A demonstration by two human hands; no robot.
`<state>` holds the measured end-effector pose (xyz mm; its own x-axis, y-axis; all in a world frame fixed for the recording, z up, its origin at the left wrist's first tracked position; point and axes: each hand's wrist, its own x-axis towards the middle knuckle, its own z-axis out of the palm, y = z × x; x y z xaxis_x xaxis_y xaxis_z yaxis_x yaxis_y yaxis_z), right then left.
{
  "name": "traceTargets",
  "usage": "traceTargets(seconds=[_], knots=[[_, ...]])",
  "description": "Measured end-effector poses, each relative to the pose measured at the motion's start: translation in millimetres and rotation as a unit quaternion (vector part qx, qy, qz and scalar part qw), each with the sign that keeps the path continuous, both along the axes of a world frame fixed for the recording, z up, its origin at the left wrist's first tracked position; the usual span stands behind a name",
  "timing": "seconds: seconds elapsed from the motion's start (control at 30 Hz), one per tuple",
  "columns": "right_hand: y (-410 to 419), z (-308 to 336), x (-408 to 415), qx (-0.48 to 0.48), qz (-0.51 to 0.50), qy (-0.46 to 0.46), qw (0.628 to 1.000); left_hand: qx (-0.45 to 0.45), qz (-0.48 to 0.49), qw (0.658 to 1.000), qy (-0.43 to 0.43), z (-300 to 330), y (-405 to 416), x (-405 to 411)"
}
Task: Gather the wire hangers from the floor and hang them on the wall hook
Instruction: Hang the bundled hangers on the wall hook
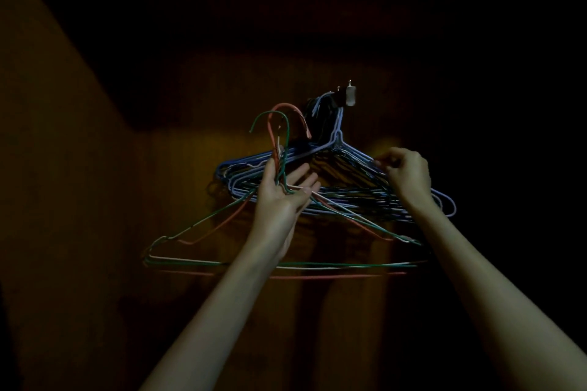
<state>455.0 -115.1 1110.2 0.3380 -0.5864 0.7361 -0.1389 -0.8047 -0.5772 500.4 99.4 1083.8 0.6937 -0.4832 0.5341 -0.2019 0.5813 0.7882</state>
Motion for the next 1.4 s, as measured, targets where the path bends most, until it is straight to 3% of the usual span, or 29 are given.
traceTargets(seconds=[0.53,0.73,0.9,1.23,1.4], knots=[[20,-9,-16,-0.054,-0.056,0.032,0.996,0.003,0.005,1.000,0.003,-3,6,-12],[64,-16,-46,-0.066,0.098,-0.006,0.993,-0.001,0.004,1.000,0.007,-4,8,-21],[96,-30,-61,-0.039,0.211,0.037,0.976,0.002,-0.013,1.000,0.020,-6,10,-28],[104,-37,-63,0.023,0.270,0.136,0.953,0.010,-0.025,0.999,0.037,-7,13,-41],[107,-37,-66,0.047,0.290,0.140,0.946,0.021,-0.029,0.998,0.044,-9,15,-43]])
